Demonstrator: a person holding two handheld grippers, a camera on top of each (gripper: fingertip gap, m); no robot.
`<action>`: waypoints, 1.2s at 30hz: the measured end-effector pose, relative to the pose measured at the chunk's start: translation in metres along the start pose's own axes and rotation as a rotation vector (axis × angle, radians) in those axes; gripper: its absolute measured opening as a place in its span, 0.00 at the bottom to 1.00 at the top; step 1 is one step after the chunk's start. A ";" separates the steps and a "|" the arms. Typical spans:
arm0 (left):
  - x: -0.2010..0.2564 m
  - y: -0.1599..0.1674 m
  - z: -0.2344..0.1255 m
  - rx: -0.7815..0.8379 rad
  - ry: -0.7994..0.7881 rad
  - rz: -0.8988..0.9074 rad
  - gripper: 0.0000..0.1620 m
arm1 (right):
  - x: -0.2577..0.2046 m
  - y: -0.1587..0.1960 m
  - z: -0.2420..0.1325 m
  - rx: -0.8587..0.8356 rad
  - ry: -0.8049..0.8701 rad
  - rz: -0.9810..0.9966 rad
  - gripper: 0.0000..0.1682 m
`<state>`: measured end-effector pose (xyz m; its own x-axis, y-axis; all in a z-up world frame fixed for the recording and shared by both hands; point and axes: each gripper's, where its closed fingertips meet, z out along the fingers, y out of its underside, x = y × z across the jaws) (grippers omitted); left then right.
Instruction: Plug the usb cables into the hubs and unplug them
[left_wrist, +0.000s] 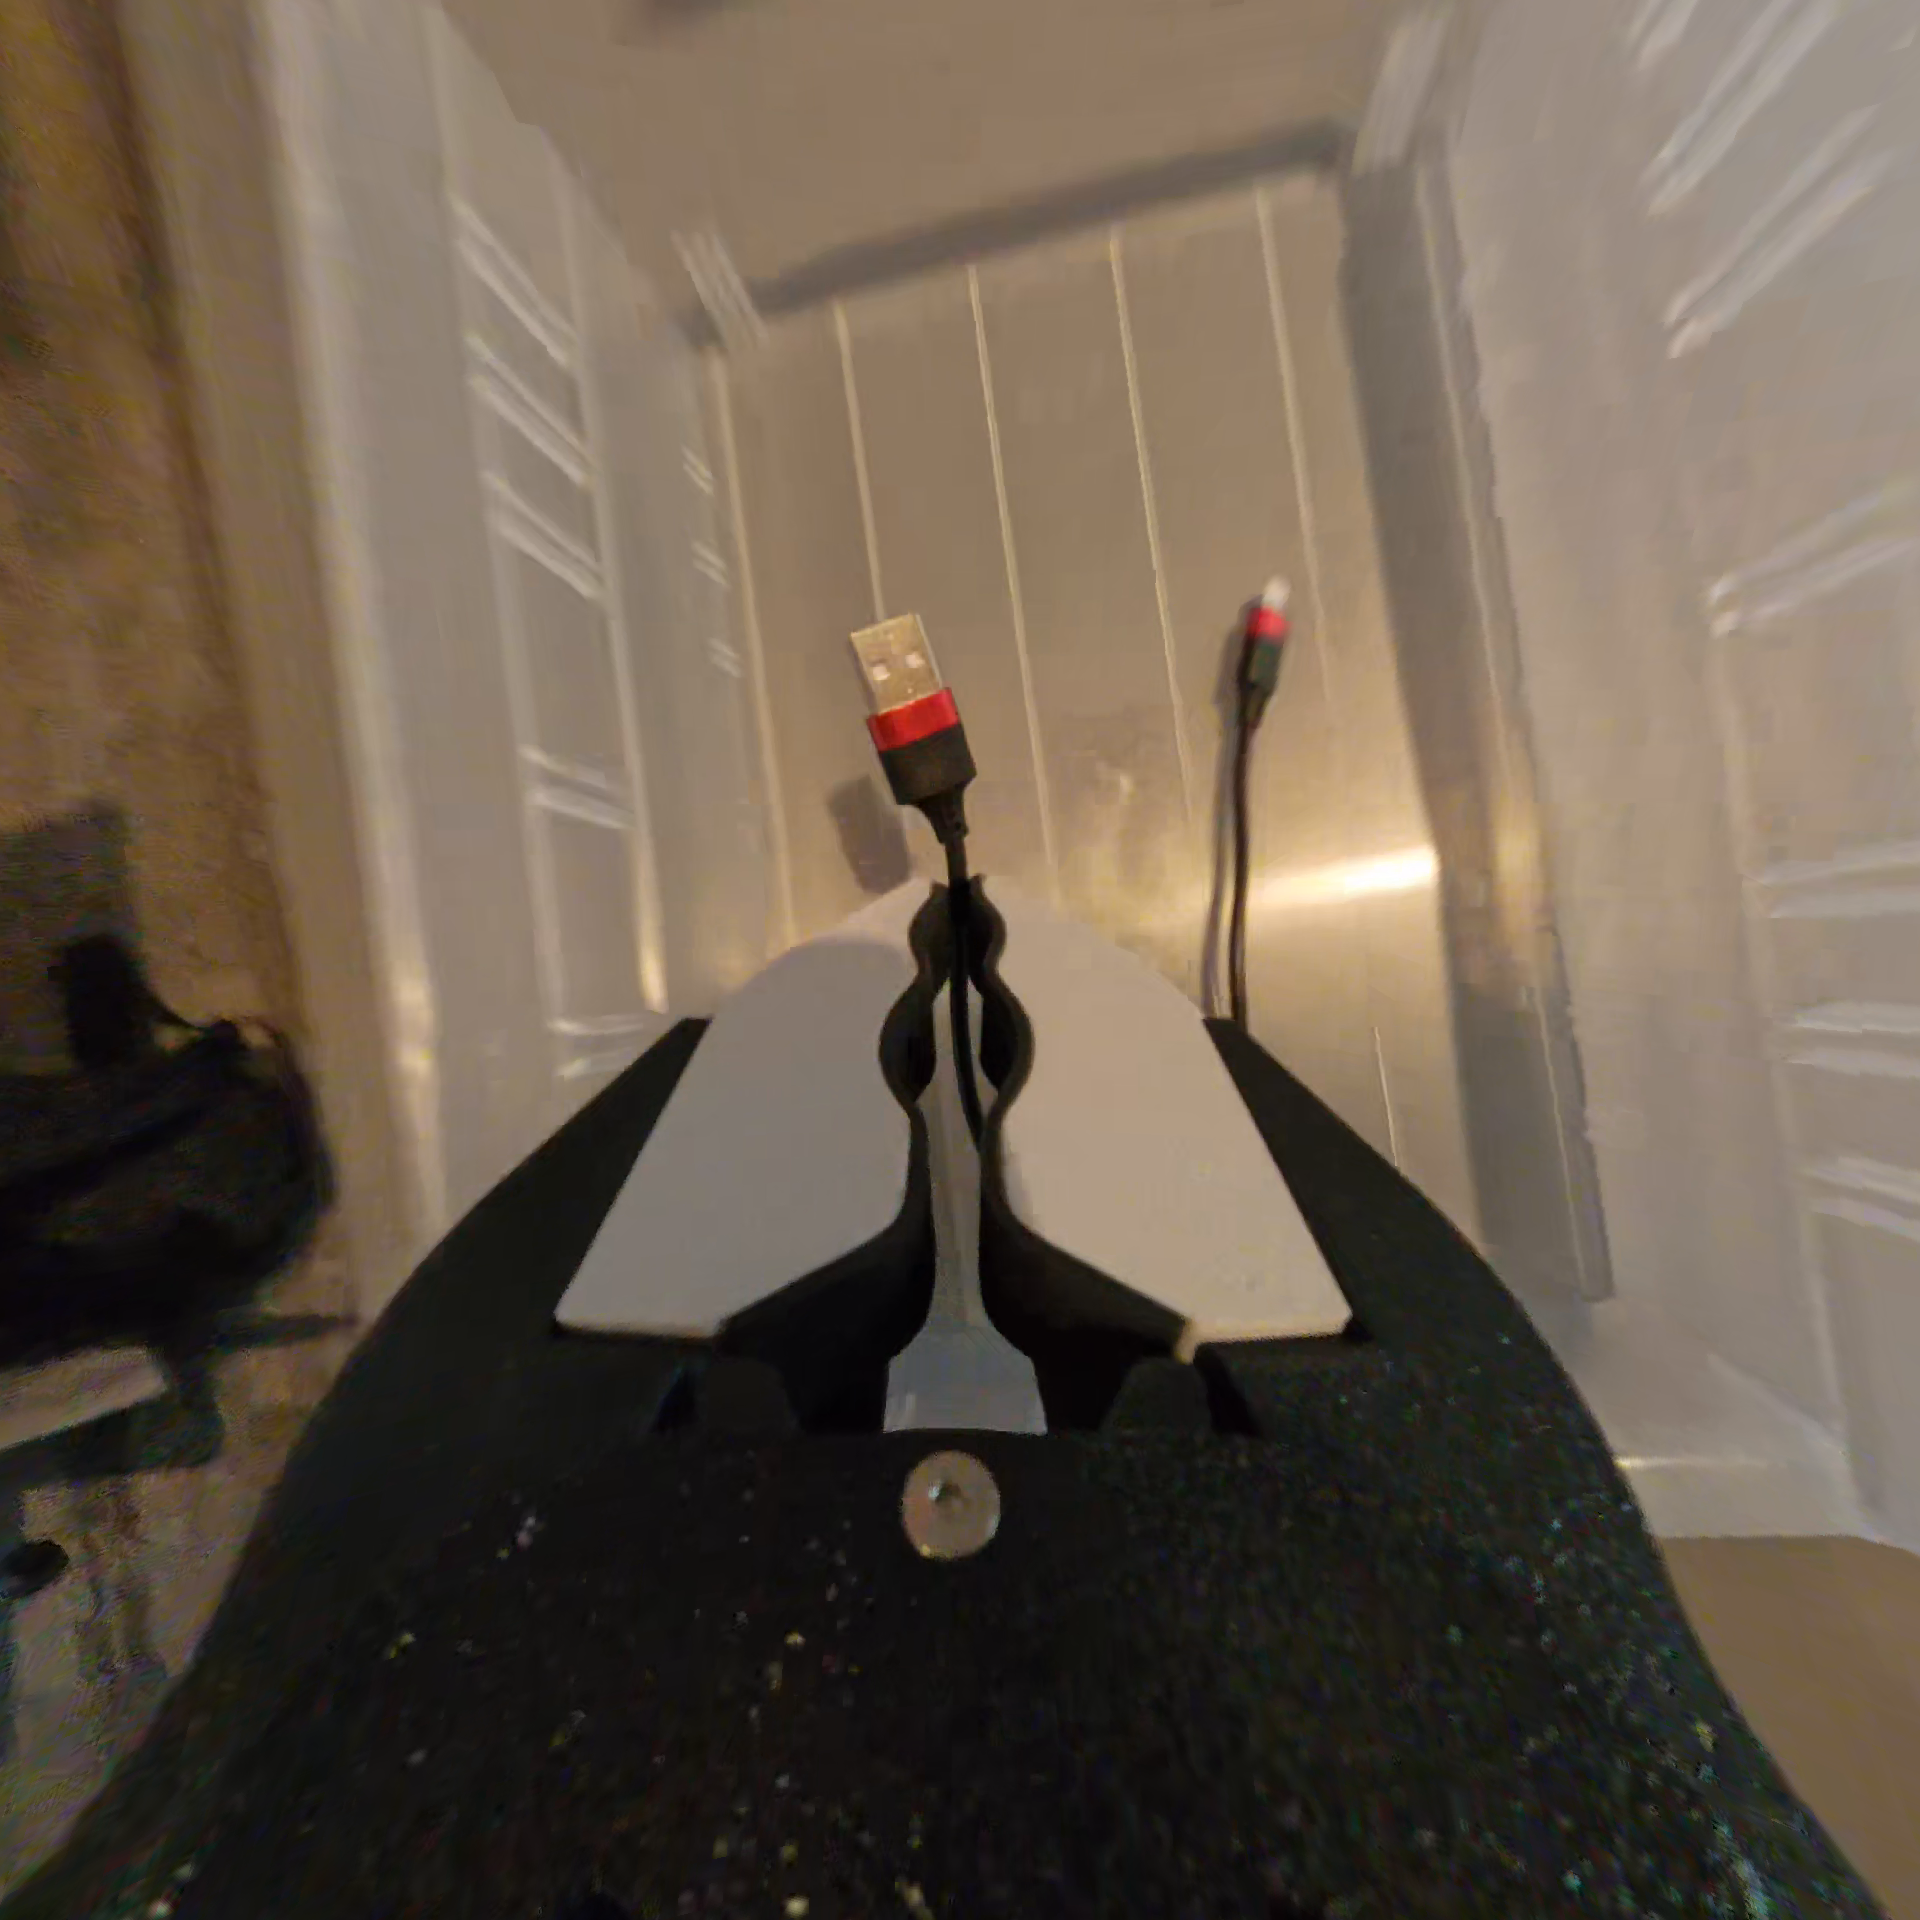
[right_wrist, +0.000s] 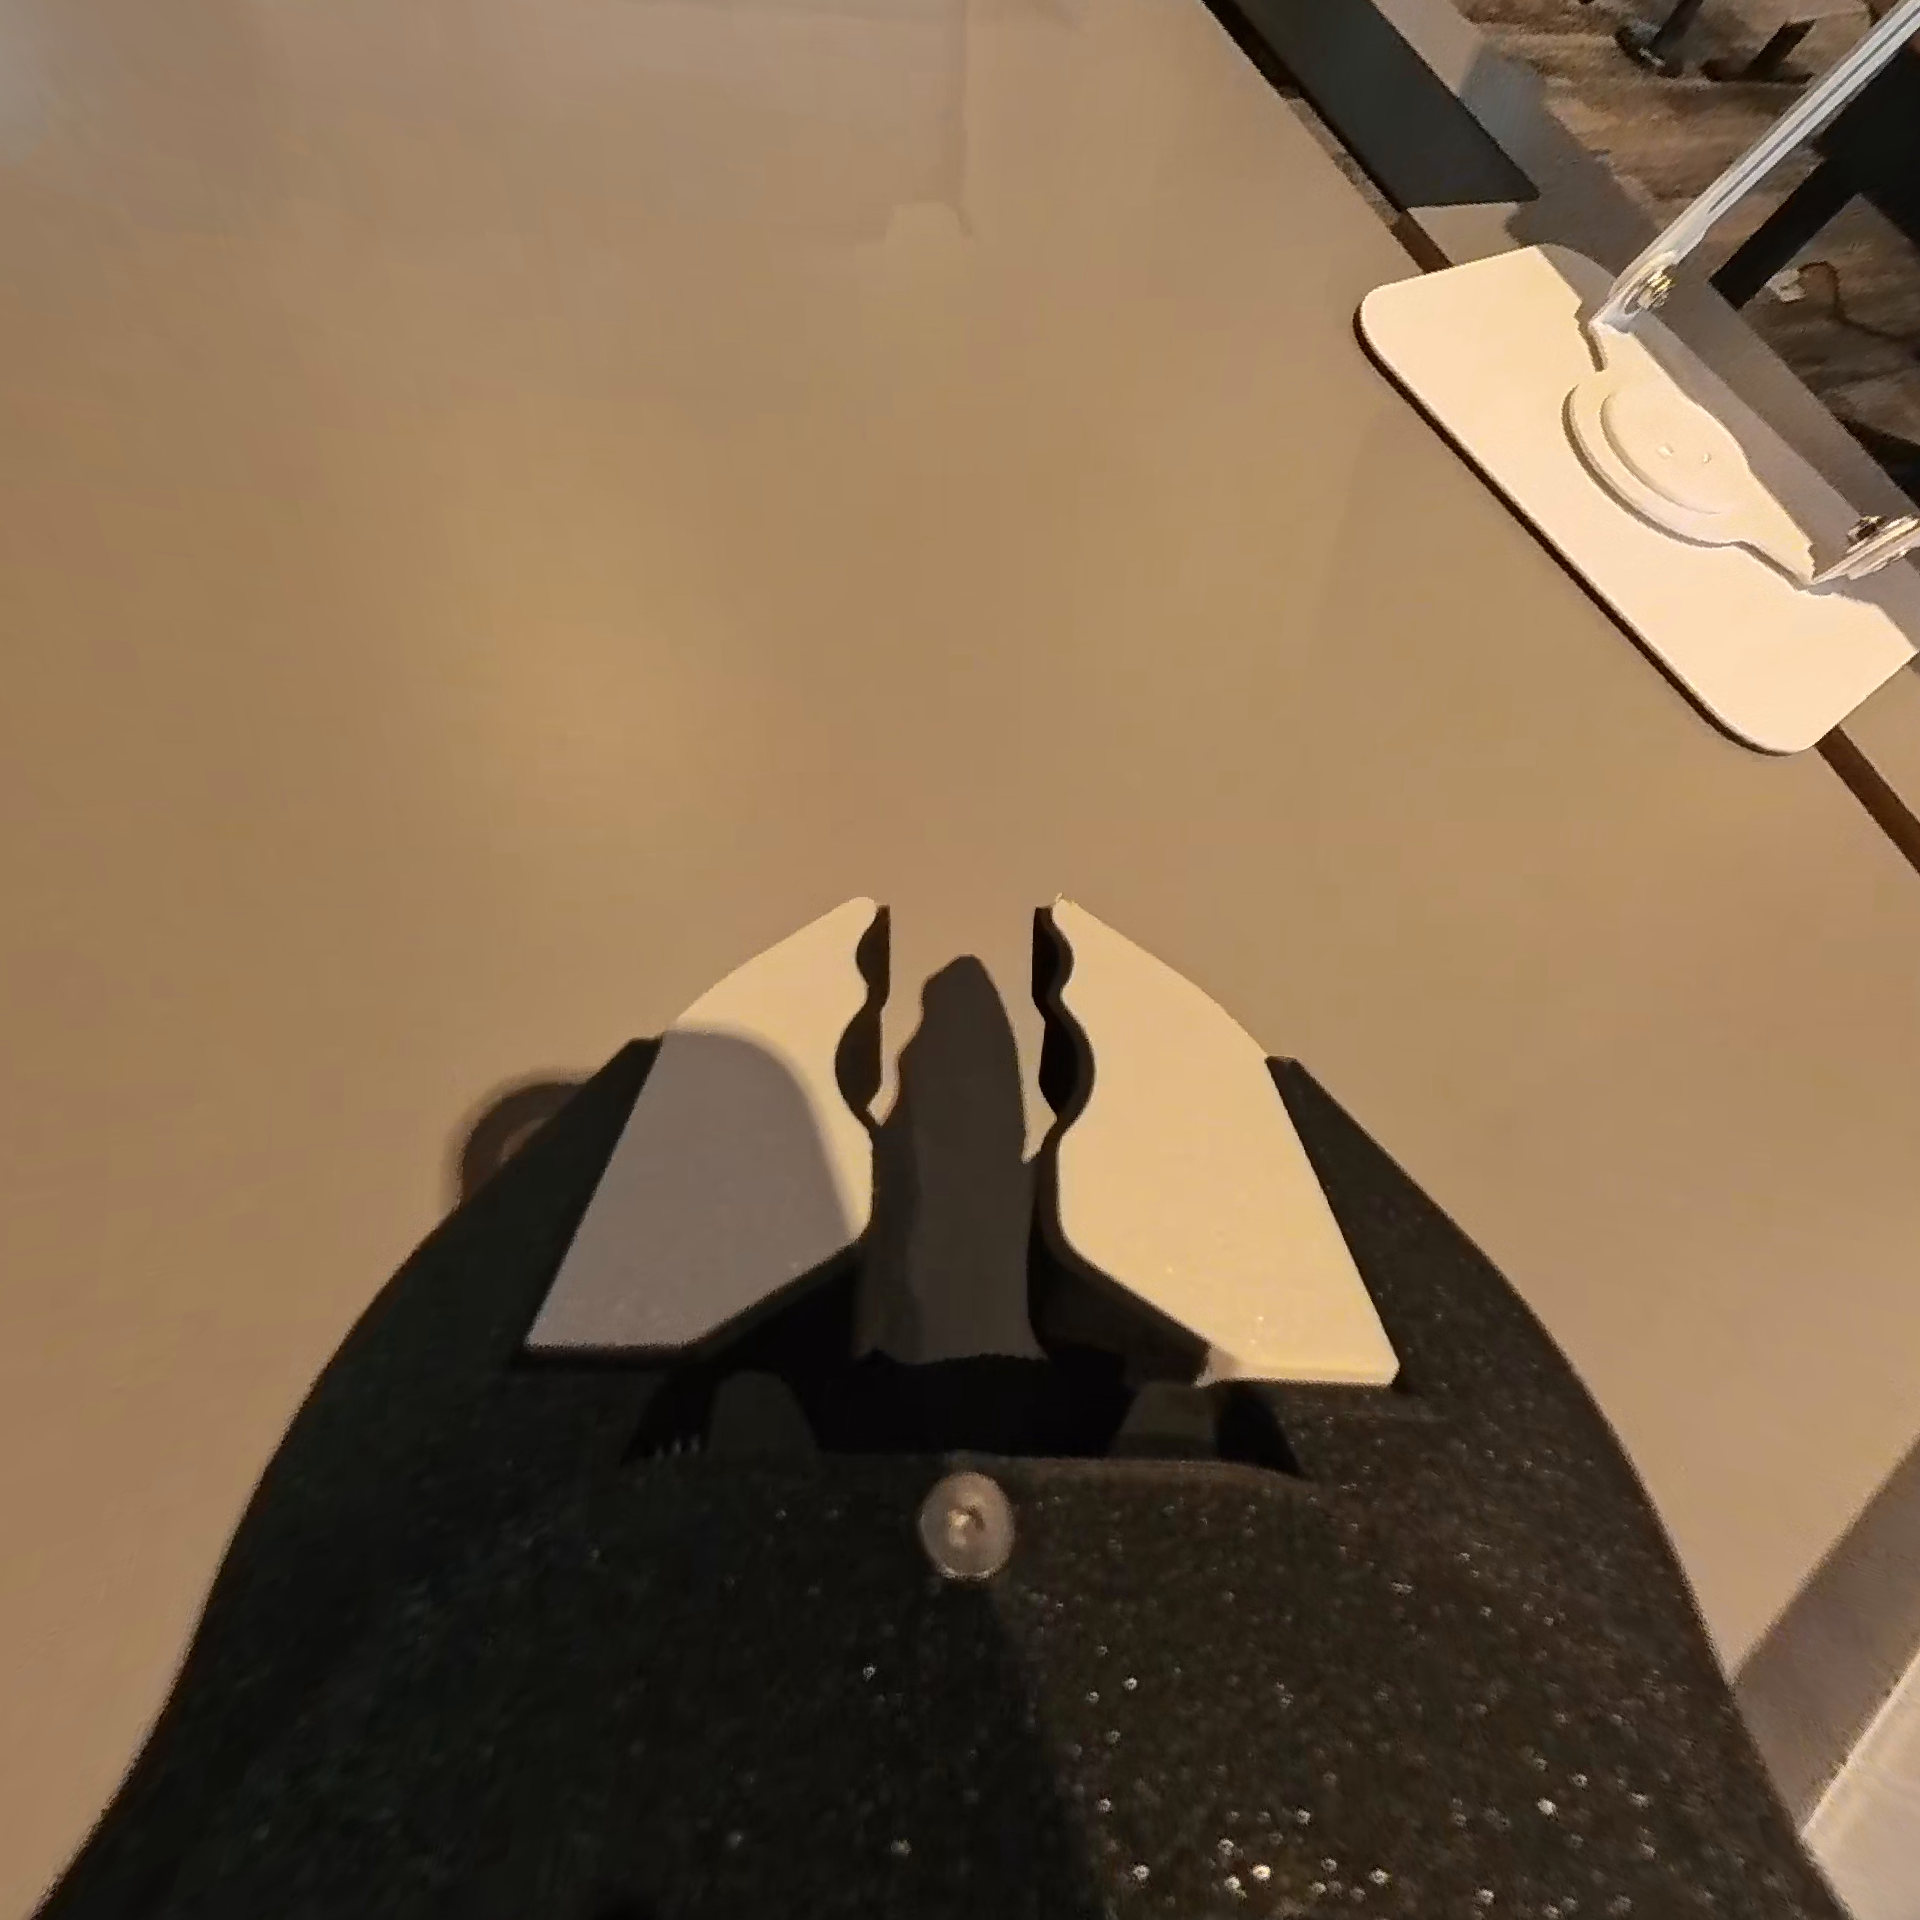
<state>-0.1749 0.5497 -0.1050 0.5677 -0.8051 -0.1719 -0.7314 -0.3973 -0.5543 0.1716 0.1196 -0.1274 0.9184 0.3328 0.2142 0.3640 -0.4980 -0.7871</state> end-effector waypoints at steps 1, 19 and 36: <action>-0.002 -0.014 -0.012 0.060 -0.043 0.030 0.01 | 0.000 -0.001 0.000 0.005 0.000 0.003 0.15; 0.226 -0.210 -0.203 1.088 0.190 0.250 0.02 | -0.024 -0.093 -0.013 0.495 -0.284 0.392 0.18; 0.455 -0.167 -0.112 1.062 1.002 -0.015 0.02 | 0.017 -0.096 -0.003 0.596 -0.027 0.362 0.00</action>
<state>0.1629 0.2005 0.0002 -0.2478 -0.9434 0.2206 0.1416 -0.2605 -0.9550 0.1529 0.1709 -0.0461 0.9588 0.2525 -0.1300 -0.1188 -0.0591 -0.9912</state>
